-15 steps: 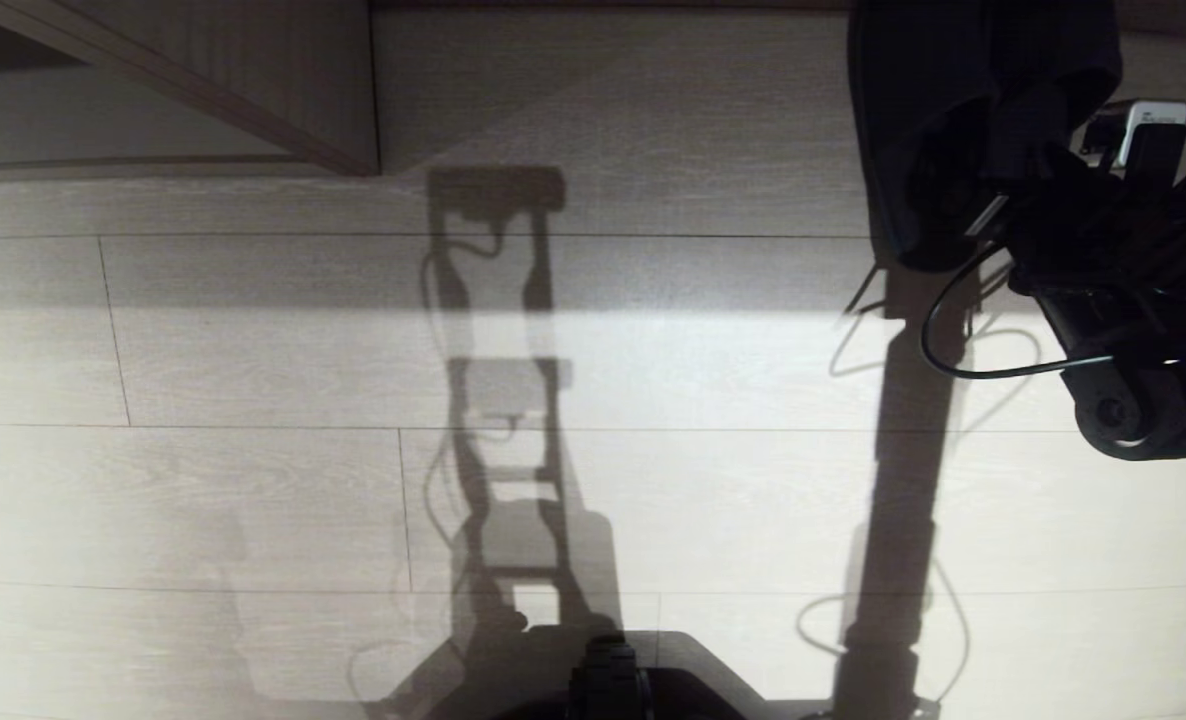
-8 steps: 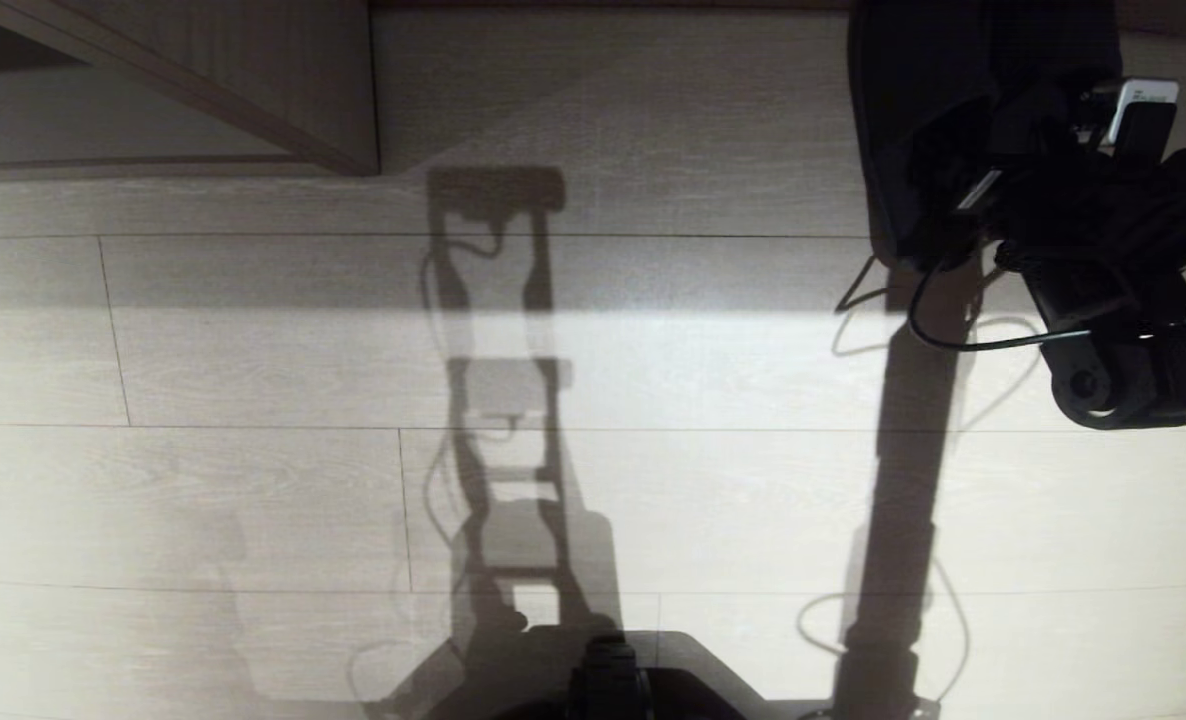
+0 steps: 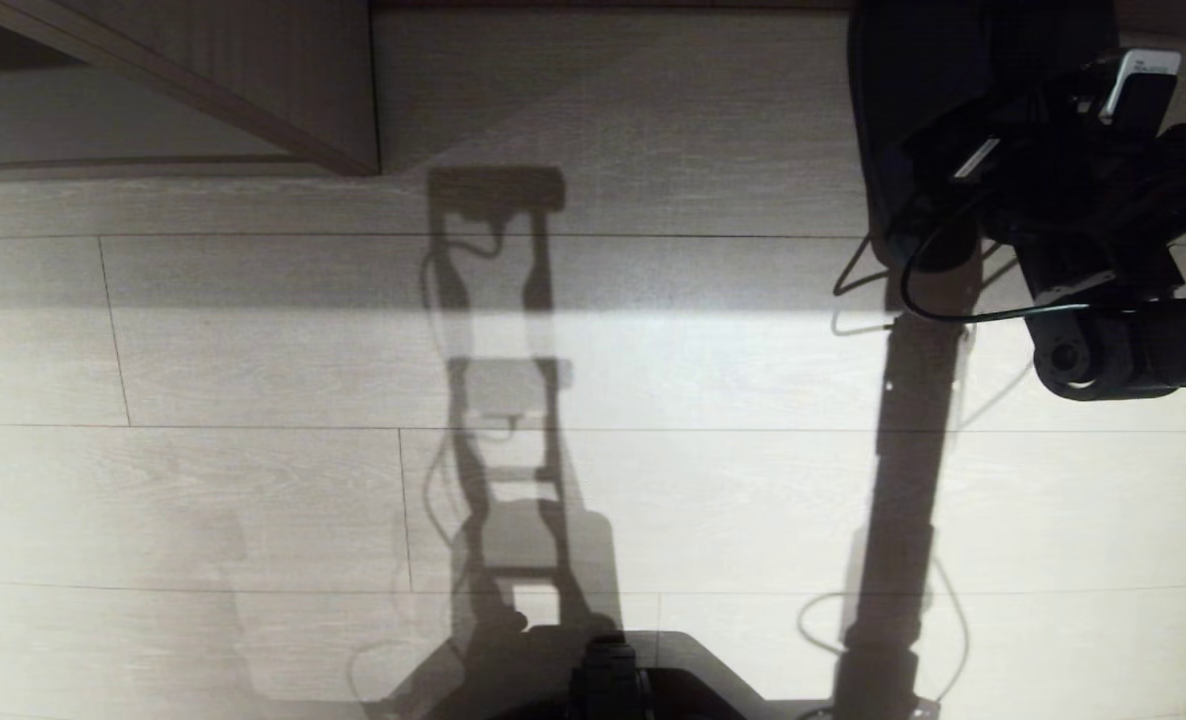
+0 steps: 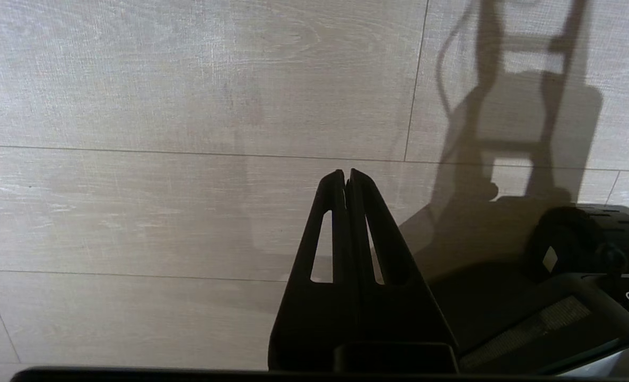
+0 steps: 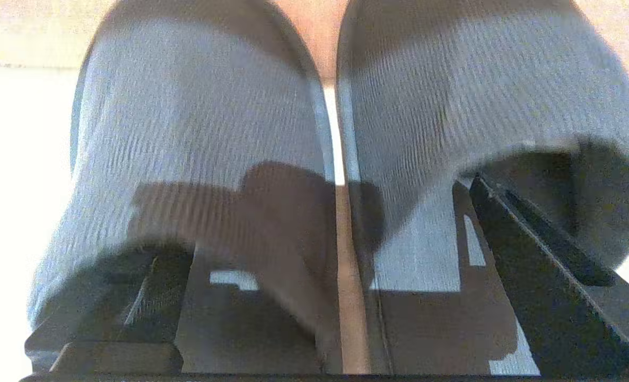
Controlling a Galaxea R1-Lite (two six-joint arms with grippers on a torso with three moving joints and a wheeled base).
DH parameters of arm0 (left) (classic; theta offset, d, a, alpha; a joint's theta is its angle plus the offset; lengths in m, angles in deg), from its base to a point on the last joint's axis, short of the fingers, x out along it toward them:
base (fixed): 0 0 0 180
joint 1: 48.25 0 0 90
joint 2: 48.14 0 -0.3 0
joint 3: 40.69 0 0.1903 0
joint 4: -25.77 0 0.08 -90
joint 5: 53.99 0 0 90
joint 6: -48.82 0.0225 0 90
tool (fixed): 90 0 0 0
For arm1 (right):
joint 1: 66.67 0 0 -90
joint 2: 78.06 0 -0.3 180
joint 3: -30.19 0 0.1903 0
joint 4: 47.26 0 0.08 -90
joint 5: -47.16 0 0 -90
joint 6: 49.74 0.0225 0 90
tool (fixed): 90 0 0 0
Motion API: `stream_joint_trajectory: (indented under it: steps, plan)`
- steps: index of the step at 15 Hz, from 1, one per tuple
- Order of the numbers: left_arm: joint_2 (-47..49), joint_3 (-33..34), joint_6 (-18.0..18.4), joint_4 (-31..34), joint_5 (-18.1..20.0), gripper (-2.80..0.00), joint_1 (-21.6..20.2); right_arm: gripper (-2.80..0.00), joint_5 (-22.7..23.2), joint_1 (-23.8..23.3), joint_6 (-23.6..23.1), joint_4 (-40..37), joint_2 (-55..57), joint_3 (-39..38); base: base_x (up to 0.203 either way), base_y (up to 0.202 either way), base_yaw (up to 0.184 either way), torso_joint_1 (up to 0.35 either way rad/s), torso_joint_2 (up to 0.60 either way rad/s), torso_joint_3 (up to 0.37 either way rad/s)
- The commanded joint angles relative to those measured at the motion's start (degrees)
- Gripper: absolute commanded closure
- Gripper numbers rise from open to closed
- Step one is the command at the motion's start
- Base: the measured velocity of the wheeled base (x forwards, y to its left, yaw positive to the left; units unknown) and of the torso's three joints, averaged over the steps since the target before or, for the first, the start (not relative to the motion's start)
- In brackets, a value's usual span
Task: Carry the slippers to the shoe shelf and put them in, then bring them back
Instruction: Pick up the slippers on the floor
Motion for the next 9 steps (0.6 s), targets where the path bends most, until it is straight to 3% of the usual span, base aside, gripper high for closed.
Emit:
stream_joint_trajectory:
  steps: [1,9]
  plan:
    - [0.00,0.00,-0.06,-0.01,-0.03,0.00,0.00,-2.80,-0.01,0.10,-0.04,0.30,0.96,2.01,0.000,0.000,0.000,0.000,0.00,0.000]
    - [0.00,0.00,-0.06,-0.01,-0.03,0.00,0.00,-2.80,0.06,0.28,-0.08,0.13,3.93,7.90,0.000,0.000,0.000,0.000,0.00,0.000]
